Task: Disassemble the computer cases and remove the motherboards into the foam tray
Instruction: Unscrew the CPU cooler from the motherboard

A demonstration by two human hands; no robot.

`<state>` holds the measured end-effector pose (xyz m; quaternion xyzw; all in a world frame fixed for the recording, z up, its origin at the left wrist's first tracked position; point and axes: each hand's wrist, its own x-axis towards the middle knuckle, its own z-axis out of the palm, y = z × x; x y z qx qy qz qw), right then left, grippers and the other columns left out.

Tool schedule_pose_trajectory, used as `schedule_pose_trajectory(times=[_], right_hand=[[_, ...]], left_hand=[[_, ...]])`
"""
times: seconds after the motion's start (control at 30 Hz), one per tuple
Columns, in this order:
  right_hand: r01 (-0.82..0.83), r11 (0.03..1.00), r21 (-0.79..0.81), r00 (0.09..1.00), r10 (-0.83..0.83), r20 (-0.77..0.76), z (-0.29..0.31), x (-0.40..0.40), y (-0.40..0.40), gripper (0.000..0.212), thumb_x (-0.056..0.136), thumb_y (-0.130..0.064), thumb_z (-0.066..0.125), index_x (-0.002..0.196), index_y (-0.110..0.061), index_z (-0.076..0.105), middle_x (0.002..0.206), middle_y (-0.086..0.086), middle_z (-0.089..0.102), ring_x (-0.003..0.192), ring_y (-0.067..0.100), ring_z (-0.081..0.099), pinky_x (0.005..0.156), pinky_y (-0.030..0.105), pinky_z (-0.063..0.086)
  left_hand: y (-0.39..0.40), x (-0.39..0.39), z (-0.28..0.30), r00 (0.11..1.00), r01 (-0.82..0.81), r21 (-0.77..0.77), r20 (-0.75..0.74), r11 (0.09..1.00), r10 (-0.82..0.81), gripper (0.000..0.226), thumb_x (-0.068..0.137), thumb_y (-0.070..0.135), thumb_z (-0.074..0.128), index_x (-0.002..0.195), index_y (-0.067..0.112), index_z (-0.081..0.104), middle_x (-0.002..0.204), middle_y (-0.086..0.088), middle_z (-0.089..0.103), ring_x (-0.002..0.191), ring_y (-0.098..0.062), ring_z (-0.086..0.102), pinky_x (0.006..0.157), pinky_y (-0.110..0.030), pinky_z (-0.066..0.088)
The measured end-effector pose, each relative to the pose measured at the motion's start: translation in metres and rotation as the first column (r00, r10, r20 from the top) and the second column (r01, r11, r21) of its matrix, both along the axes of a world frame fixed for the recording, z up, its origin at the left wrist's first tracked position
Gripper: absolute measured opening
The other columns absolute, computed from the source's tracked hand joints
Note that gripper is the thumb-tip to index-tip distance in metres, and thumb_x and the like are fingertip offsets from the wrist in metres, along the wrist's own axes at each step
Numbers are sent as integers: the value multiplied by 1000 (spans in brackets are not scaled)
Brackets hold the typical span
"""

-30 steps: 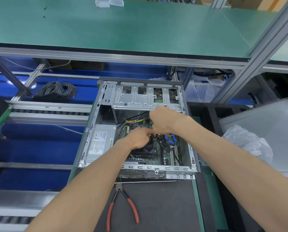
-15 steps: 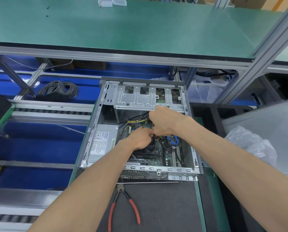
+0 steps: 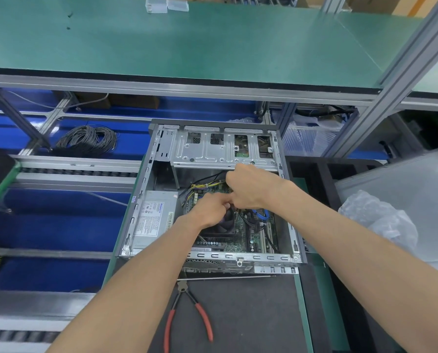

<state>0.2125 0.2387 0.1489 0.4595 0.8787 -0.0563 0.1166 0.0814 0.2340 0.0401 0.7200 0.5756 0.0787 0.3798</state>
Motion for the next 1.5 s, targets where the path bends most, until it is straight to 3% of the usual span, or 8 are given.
schedule_pose_trajectory(times=[0.13,0.33,0.47,0.63,0.97,1.13,1.23,1.5], right_hand=[[-4,1000,-23,998,2,-58,3,-2,-1,49,87,-18,68,62,-20,26,67,2,29,53,15,33,44,29,23],[-11,999,-41,995,7,-102,3,-1,-3,27,79,-7,63,58,-15,48,61,7,46,64,29,48,55,33,39],[-6,999,-45,996,2,-91,1,10,-4,20,75,-2,55,87,-7,71,80,10,64,80,26,51,62,33,41],[115,992,-58,990,-119,-81,3,13,-6,27,90,-21,59,71,-10,44,69,3,34,71,32,49,51,32,35],[121,993,-17,936,-119,-332,23,8,-11,6,78,-14,64,82,-16,67,66,-5,50,78,20,42,66,30,41],[137,990,17,915,-120,-385,23,-14,-5,9,76,-10,63,84,-10,68,69,1,55,78,25,46,73,34,49],[164,986,37,919,-139,-370,15,-30,-1,12,78,-13,62,87,-6,66,80,13,62,88,32,52,69,37,45],[120,993,-19,950,-120,-287,-1,-59,3,18,84,-16,64,100,-8,62,83,8,39,83,36,53,67,39,48]], left_hand=[[1,-1,-3,998,-60,-16,20,998,60,29,91,1,41,71,19,53,46,9,43,45,-7,37,41,-18,25],[4,1,-2,998,-59,-24,17,998,59,41,91,0,44,59,24,41,58,6,44,57,-10,35,50,-26,27],[3,-2,-2,998,-38,-20,44,999,39,35,96,3,45,73,26,56,60,10,52,59,-9,45,50,-15,33],[-2,-3,5,1000,-13,17,1,1000,13,19,100,11,53,108,18,69,89,-8,68,88,-27,62,77,-32,44],[-16,-13,30,999,-21,-15,-40,1000,20,55,82,-10,50,130,16,58,134,-6,61,125,-23,54,97,-28,43],[4,-27,71,949,131,187,-308,974,-68,16,84,3,51,90,13,62,96,-14,68,97,-38,64,83,-45,54],[18,-45,85,921,203,190,-370,961,-121,31,84,14,60,59,25,46,65,-1,58,79,-32,62,70,-38,52],[15,-81,58,989,51,103,-145,993,-36,23,75,23,86,68,42,76,68,16,70,76,-13,64,73,-29,48]])
